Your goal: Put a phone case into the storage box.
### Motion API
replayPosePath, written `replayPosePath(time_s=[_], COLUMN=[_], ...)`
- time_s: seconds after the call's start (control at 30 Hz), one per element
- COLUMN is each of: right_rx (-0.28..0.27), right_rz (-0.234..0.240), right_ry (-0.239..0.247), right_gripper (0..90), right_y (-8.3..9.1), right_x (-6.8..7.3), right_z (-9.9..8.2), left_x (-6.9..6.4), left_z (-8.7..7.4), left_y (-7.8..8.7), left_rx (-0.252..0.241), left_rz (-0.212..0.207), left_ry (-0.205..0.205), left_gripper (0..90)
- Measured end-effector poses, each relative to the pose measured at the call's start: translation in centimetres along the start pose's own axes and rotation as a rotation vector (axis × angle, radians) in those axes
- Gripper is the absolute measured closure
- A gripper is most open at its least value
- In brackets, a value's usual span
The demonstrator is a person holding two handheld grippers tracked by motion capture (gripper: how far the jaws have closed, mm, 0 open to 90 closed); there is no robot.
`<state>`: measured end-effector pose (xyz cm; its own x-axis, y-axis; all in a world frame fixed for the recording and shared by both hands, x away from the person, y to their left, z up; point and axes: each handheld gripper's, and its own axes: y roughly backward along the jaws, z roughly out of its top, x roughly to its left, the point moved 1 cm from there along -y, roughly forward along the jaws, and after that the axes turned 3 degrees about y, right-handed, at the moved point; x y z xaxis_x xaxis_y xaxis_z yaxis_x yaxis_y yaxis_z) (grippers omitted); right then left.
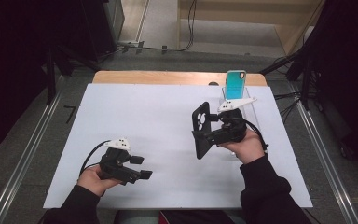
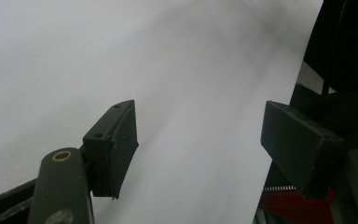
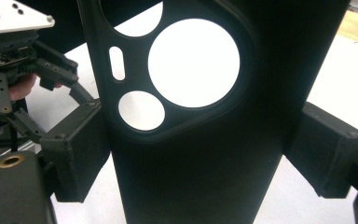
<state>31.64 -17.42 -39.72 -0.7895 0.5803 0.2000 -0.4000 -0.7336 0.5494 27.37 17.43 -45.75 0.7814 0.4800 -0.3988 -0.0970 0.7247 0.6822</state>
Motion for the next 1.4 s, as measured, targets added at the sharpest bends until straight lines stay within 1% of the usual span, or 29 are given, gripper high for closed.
replayPosePath(time_s=[0.33, 0.53, 0.57, 0.67, 0.77, 0.9, 0.97, 1.13, 1.23, 1.4], right_rx=[-0.027, -0.045, -0.053, -0.063, -0.068, -0.088, -0.092, -0.1, -0.122, -0.129], right_rz=[-0.051, -0.103, -0.115, -0.149, -0.185, -0.221, -0.243, -0.288, -0.308, -0.376], right_ry=[-0.02, -0.065, -0.073, -0.121, -0.133, -0.152, -0.157, -0.175, -0.181, -0.195], right_gripper=[11.8, 11.8, 11.8, 11.8, 11.8, 11.8, 11.8, 11.8, 11.9, 11.9], right_y=[2.2, 3.5, 3.7, 4.2, 4.5, 5.0, 5.2, 5.6, 5.8, 5.9], right_x=[-1.3, -2.4, -2.6, -3.3, -3.8, -4.5, -4.8, -5.6, -6.1, -6.9], right_z=[0.7, 0.8, 0.8, 0.8, 0.7, 0.7, 0.7, 0.6, 0.5, 0.4], left_x=[0.0, 0.1, 0.1, 0.2, 0.2, 0.4, 0.5, 0.6, 0.7, 0.9], left_z=[-0.4, -0.6, -0.6, -0.7, -0.9, -1.2, -1.3, -1.5, -1.7, -1.9], left_y=[0.3, 0.6, 0.7, 0.9, 1.0, 1.4, 1.5, 1.8, 1.8, 2.0], left_rx=[-0.002, -0.013, -0.017, -0.025, -0.031, -0.042, -0.042, -0.051, -0.053, -0.065], left_rz=[0.015, 0.015, 0.017, 0.03, 0.047, 0.065, 0.082, 0.09, 0.097, 0.114], left_ry=[0.011, 0.024, 0.025, 0.037, 0.042, 0.061, 0.073, 0.079, 0.086, 0.097], left_gripper=[27.4, 27.4, 27.4, 27.4, 27.4, 27.4, 27.4, 27.4, 27.4, 27.4])
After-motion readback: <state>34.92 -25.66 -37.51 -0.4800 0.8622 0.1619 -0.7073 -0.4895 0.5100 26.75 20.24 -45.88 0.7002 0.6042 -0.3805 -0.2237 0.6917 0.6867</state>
